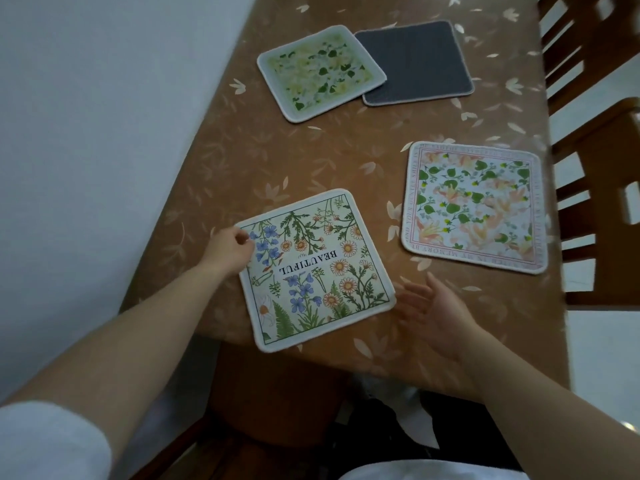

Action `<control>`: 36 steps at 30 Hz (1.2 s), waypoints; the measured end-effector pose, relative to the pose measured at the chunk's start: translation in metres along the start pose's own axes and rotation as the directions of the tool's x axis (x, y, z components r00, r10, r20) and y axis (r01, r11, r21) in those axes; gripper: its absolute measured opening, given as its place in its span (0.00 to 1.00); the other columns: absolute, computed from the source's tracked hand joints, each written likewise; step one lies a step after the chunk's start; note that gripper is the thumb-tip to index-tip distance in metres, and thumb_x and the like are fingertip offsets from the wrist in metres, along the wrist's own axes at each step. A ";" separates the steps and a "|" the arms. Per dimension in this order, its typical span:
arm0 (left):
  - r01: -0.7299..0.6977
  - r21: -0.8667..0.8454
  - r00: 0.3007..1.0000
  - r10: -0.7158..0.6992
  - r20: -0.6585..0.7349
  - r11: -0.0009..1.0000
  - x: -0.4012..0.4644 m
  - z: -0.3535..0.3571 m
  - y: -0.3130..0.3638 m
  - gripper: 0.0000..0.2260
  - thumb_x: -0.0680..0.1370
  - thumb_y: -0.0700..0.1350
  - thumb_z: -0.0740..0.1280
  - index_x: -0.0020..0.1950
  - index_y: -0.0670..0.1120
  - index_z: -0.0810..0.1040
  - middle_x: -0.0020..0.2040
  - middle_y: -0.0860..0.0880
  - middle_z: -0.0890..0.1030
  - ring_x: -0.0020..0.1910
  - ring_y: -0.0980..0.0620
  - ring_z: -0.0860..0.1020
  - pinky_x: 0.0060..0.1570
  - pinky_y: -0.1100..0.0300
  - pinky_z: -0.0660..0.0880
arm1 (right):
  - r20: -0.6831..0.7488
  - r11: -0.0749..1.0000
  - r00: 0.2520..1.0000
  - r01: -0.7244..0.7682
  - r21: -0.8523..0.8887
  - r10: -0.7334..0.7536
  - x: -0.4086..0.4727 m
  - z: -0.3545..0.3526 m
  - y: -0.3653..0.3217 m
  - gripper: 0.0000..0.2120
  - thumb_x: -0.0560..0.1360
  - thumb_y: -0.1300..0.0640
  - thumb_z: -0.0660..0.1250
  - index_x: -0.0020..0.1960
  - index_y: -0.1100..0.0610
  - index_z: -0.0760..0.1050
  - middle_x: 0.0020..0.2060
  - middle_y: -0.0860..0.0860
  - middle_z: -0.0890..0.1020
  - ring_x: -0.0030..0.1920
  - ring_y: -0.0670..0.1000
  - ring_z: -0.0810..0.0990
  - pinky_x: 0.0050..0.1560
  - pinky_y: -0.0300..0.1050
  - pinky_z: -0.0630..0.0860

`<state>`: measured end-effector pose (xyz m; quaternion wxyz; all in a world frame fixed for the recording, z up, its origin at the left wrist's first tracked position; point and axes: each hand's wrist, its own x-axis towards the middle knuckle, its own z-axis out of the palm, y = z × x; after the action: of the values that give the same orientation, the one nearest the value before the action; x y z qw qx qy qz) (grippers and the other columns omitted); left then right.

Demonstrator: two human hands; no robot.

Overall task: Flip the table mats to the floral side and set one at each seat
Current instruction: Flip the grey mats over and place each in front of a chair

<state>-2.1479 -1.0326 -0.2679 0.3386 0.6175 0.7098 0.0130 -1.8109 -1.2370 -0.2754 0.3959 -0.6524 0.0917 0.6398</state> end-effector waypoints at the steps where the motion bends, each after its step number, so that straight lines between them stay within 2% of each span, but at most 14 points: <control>1: -0.035 0.014 0.999 0.035 -0.004 0.999 0.013 -0.004 0.009 0.16 0.81 0.49 0.67 0.66 0.44 0.79 0.62 0.46 0.81 0.53 0.49 0.79 0.52 0.56 0.75 | -0.008 1.000 1.000 -0.011 0.004 0.011 0.001 -0.002 0.001 0.25 0.83 0.39 0.59 0.62 0.58 0.81 0.58 0.58 0.86 0.60 0.61 0.82 0.67 0.65 0.73; 4: -0.128 0.087 0.990 0.123 0.063 0.988 0.044 -0.005 0.038 0.18 0.81 0.49 0.68 0.70 0.43 0.76 0.65 0.44 0.80 0.56 0.45 0.80 0.56 0.53 0.77 | -0.079 1.000 0.997 -0.027 -0.013 0.026 0.002 -0.002 0.004 0.23 0.84 0.41 0.60 0.62 0.59 0.80 0.58 0.57 0.85 0.60 0.60 0.82 0.66 0.64 0.74; 7: -0.228 0.169 0.967 0.203 0.155 0.959 0.065 0.007 0.073 0.21 0.81 0.49 0.68 0.72 0.43 0.74 0.69 0.44 0.78 0.59 0.46 0.78 0.52 0.57 0.76 | -0.159 0.998 0.987 -0.028 -0.055 0.019 0.004 0.002 0.005 0.17 0.84 0.48 0.62 0.62 0.60 0.79 0.56 0.56 0.85 0.57 0.58 0.82 0.65 0.63 0.76; 9: -0.293 0.190 0.944 0.251 0.214 0.937 0.072 0.022 0.098 0.21 0.81 0.49 0.68 0.72 0.44 0.74 0.69 0.44 0.78 0.63 0.45 0.77 0.61 0.53 0.76 | -0.156 0.994 0.988 -0.031 -0.107 0.014 0.007 0.006 0.005 0.15 0.84 0.52 0.62 0.64 0.60 0.78 0.56 0.55 0.85 0.57 0.56 0.83 0.64 0.60 0.77; 11: -0.380 0.235 0.912 0.320 0.257 0.895 0.078 0.039 0.123 0.19 0.81 0.50 0.68 0.70 0.47 0.75 0.67 0.46 0.79 0.68 0.44 0.75 0.74 0.45 0.64 | -0.121 0.984 0.993 -0.031 -0.174 0.010 0.010 0.009 0.004 0.14 0.84 0.54 0.62 0.65 0.59 0.79 0.55 0.54 0.86 0.56 0.55 0.83 0.59 0.55 0.79; 12: -0.424 0.257 0.893 0.355 0.276 0.868 0.080 0.047 0.135 0.18 0.81 0.50 0.68 0.70 0.47 0.75 0.67 0.47 0.80 0.68 0.45 0.75 0.75 0.44 0.61 | -0.110 0.977 0.994 -0.018 -0.212 -0.006 0.011 0.011 0.003 0.13 0.84 0.56 0.63 0.64 0.59 0.79 0.54 0.54 0.87 0.54 0.54 0.84 0.55 0.52 0.80; 14: -0.515 0.288 0.846 0.424 0.322 0.808 0.085 0.059 0.160 0.21 0.80 0.49 0.69 0.72 0.47 0.74 0.69 0.46 0.78 0.66 0.45 0.76 0.70 0.48 0.68 | -0.121 0.958 0.991 0.016 -0.285 -0.053 0.015 0.014 0.002 0.10 0.82 0.59 0.67 0.61 0.60 0.80 0.50 0.56 0.88 0.48 0.52 0.85 0.51 0.51 0.82; 16: -0.596 0.309 0.792 0.478 0.381 0.741 0.091 0.068 0.182 0.21 0.81 0.46 0.68 0.74 0.47 0.72 0.71 0.46 0.76 0.67 0.46 0.75 0.66 0.51 0.71 | -0.147 0.932 0.984 0.043 -0.360 -0.103 0.018 0.018 0.003 0.08 0.80 0.62 0.69 0.58 0.61 0.81 0.48 0.58 0.87 0.43 0.52 0.84 0.51 0.52 0.84; 19: -0.663 0.380 0.739 0.479 0.474 0.645 0.101 0.076 0.203 0.19 0.80 0.44 0.67 0.72 0.50 0.75 0.68 0.49 0.77 0.65 0.47 0.76 0.64 0.53 0.72 | -0.166 0.889 0.971 0.082 -0.450 -0.174 0.021 0.021 0.004 0.05 0.78 0.62 0.72 0.53 0.58 0.83 0.47 0.55 0.87 0.44 0.52 0.85 0.46 0.48 0.85; 23: -0.706 0.500 0.707 0.464 0.534 0.501 0.107 0.072 0.215 0.10 0.80 0.45 0.68 0.60 0.48 0.79 0.60 0.47 0.74 0.56 0.45 0.76 0.60 0.44 0.76 | -0.167 0.860 0.953 0.142 -0.490 -0.252 0.023 0.019 0.000 0.03 0.77 0.61 0.73 0.50 0.55 0.84 0.48 0.52 0.86 0.49 0.53 0.85 0.52 0.51 0.84; 25: -0.718 0.521 0.696 0.476 0.538 0.462 0.106 0.063 0.217 0.04 0.79 0.45 0.70 0.52 0.48 0.80 0.55 0.47 0.76 0.52 0.45 0.77 0.56 0.45 0.77 | -0.163 0.840 0.939 0.181 -0.511 -0.301 0.025 0.019 -0.006 0.03 0.77 0.59 0.73 0.47 0.52 0.83 0.47 0.50 0.85 0.49 0.52 0.84 0.53 0.51 0.83; 29: -0.683 0.540 0.731 0.466 0.499 0.492 0.099 0.036 0.213 0.04 0.77 0.43 0.72 0.45 0.50 0.79 0.47 0.50 0.81 0.45 0.49 0.78 0.48 0.50 0.78 | -0.125 0.750 0.889 0.289 -0.595 -0.441 0.033 0.017 -0.028 0.05 0.78 0.57 0.73 0.45 0.48 0.82 0.43 0.44 0.83 0.47 0.48 0.82 0.49 0.47 0.79; 34: -0.575 0.511 0.818 0.469 0.334 0.639 0.084 -0.003 0.201 0.02 0.76 0.46 0.75 0.48 0.51 0.85 0.47 0.52 0.83 0.46 0.50 0.79 0.48 0.53 0.76 | -0.026 0.628 0.816 0.423 -0.653 -0.577 0.043 0.012 -0.057 0.04 0.78 0.56 0.73 0.51 0.52 0.86 0.42 0.43 0.83 0.45 0.45 0.81 0.43 0.40 0.75; 36: -0.516 0.489 0.855 0.460 0.242 0.703 0.075 -0.016 0.195 0.04 0.76 0.45 0.75 0.50 0.50 0.87 0.46 0.53 0.83 0.47 0.51 0.79 0.51 0.54 0.76 | 0.022 0.577 0.785 0.474 -0.665 -0.619 0.046 0.010 -0.069 0.03 0.78 0.57 0.73 0.50 0.53 0.85 0.41 0.43 0.82 0.46 0.47 0.81 0.47 0.44 0.78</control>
<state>-1.9877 -0.9137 -0.2051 0.1718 0.8524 0.4770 -0.1283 -1.7680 -1.1666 -0.2878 0.3161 -0.8063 -0.2962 0.4027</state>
